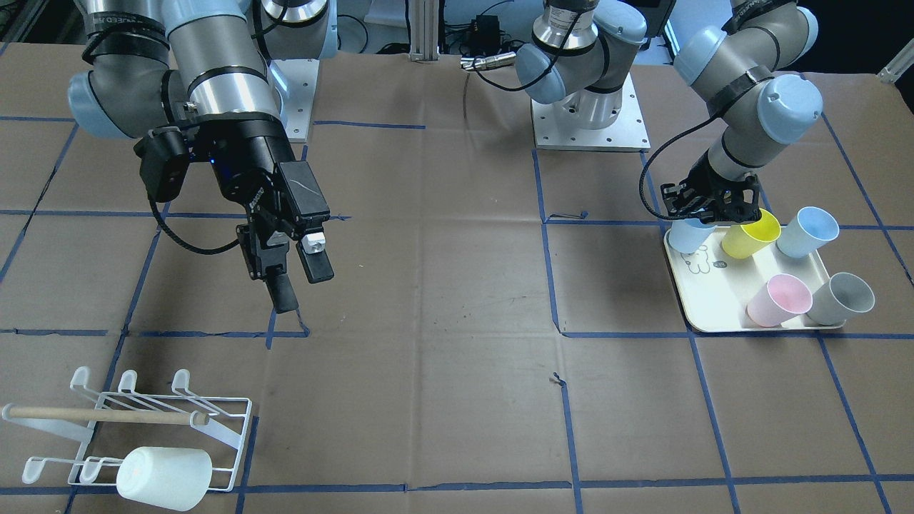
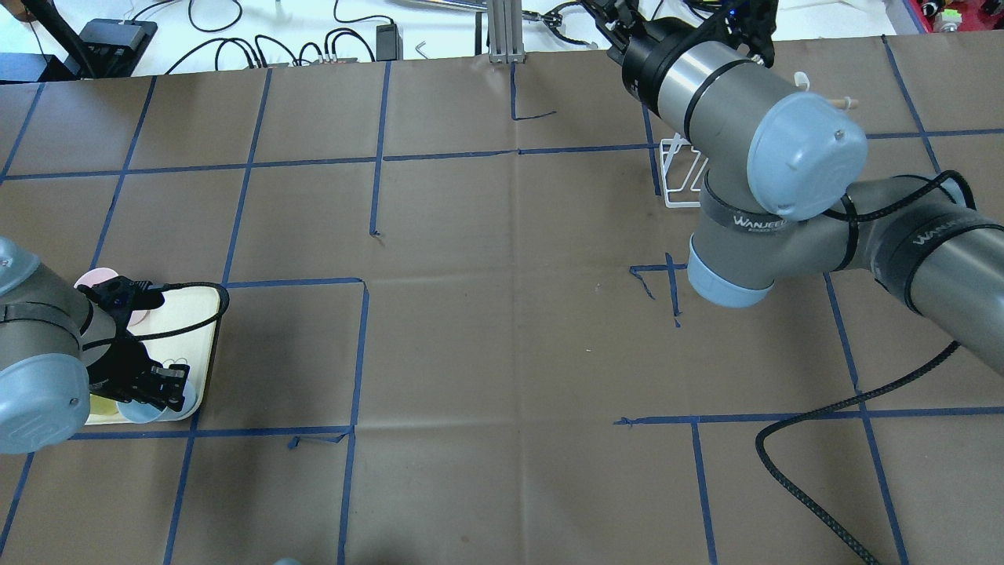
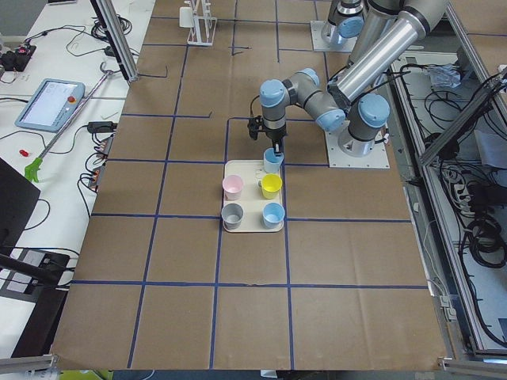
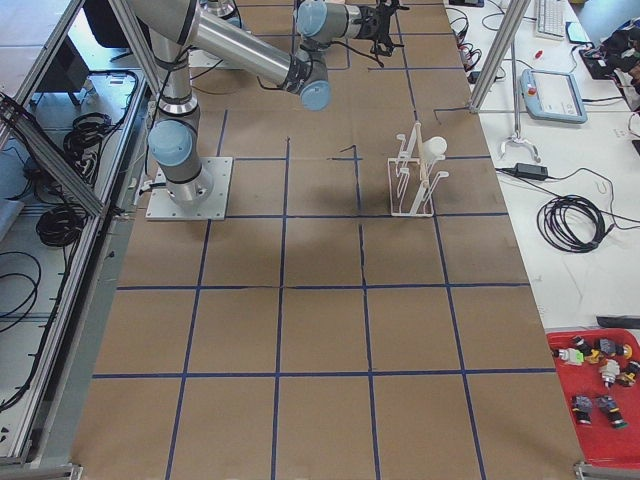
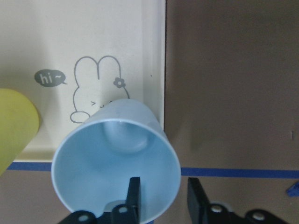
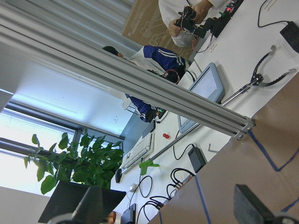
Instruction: Transfer IKEA cup to right arm and place on rack
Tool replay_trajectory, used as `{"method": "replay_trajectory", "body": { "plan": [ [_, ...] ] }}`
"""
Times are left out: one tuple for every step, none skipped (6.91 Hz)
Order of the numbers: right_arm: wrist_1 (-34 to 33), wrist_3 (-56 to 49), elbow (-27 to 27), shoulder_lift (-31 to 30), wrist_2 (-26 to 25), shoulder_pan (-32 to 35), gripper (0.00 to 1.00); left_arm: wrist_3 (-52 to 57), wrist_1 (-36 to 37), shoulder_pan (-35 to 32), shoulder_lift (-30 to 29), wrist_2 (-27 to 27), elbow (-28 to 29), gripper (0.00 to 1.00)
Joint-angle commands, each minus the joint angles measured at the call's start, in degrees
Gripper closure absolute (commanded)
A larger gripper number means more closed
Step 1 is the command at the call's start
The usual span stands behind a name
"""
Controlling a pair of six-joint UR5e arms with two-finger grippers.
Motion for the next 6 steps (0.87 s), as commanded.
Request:
{"method": "replay_trajectory", "body": {
  "plan": [
    [-6.3, 14.81, 3.46, -0.08, 0.0, 0.57, 0.0, 0.0, -0.03, 0.02, 0.01, 0.09, 0.45, 1.0],
    [-6.4, 18.18, 4.08, -0.34, 0.08, 0.57, 0.0, 0.0, 0.32, 0.02, 0.1, 0.0, 1.15, 1.0],
    [-7.62, 18.73, 4.69, 0.09, 0.08, 0.57, 0.0, 0.0, -0.11, -0.07, 0.45, -0.08, 3.16, 1.0],
    [-9.28, 18.74, 4.79, 0.44, 0.08, 0.57, 0.0, -0.17, -1.16, -0.86, 1.15, -0.35, 6.22, 1.0],
    [-9.3, 18.74, 4.79, 0.8, 0.0, 0.57, 0.0, -0.26, -5.35, -1.12, 0.55, -0.7, 11.3, 1.0],
    [-9.3, 18.74, 4.7, 1.06, 0.0, 0.57, 0.0, -0.69, -11.83, -1.39, -0.07, -0.96, 17.62, 1.0]
  ]
}}
